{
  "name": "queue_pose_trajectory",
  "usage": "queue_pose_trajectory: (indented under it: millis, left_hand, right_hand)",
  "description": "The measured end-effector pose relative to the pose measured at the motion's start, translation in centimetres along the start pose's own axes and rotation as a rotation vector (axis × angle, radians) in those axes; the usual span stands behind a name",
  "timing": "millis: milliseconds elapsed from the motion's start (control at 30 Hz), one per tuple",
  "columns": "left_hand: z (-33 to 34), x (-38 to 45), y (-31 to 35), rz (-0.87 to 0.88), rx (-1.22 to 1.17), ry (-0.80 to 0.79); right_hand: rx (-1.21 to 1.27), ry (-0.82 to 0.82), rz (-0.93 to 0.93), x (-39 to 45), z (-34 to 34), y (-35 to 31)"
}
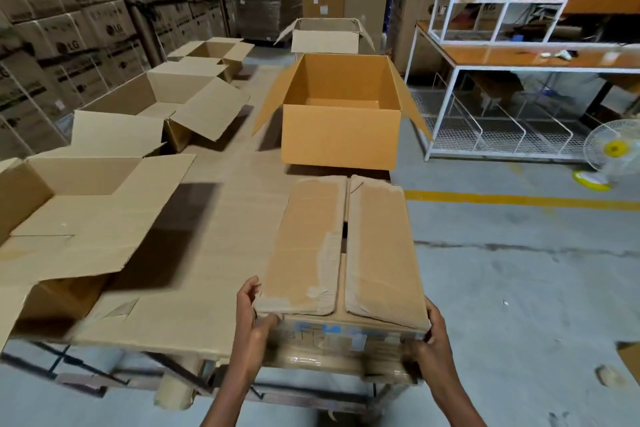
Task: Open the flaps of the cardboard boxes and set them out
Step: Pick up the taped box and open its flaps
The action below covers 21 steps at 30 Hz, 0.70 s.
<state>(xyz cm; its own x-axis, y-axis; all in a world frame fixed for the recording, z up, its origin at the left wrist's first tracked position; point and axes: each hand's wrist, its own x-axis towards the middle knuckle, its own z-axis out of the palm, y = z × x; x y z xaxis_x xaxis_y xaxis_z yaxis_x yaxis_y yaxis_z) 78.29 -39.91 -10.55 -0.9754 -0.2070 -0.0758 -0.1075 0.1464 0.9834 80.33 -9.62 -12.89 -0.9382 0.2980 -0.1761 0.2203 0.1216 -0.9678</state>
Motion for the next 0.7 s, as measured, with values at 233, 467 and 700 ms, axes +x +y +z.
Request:
queue_pose_trajectory:
  millis: [233, 467, 700]
  left_hand:
    - [1.4, 0.9, 2.6, 0.467, 0.725, -0.059]
    - [1.9, 1.0, 4.5, 0.625, 0.705, -0.071]
    - [-2.0, 1.7, 6.6, 0.815, 0.527, 0.415]
  right_hand:
    - [-0.008, 0.008, -0.039, -0.5, 0.1, -1.3]
    - [0.009, -0.024, -0.104, -0.6, -0.7, -2.1]
    - [-0.004, 0.093, -0.176, -1.2, -1.1, -2.6]
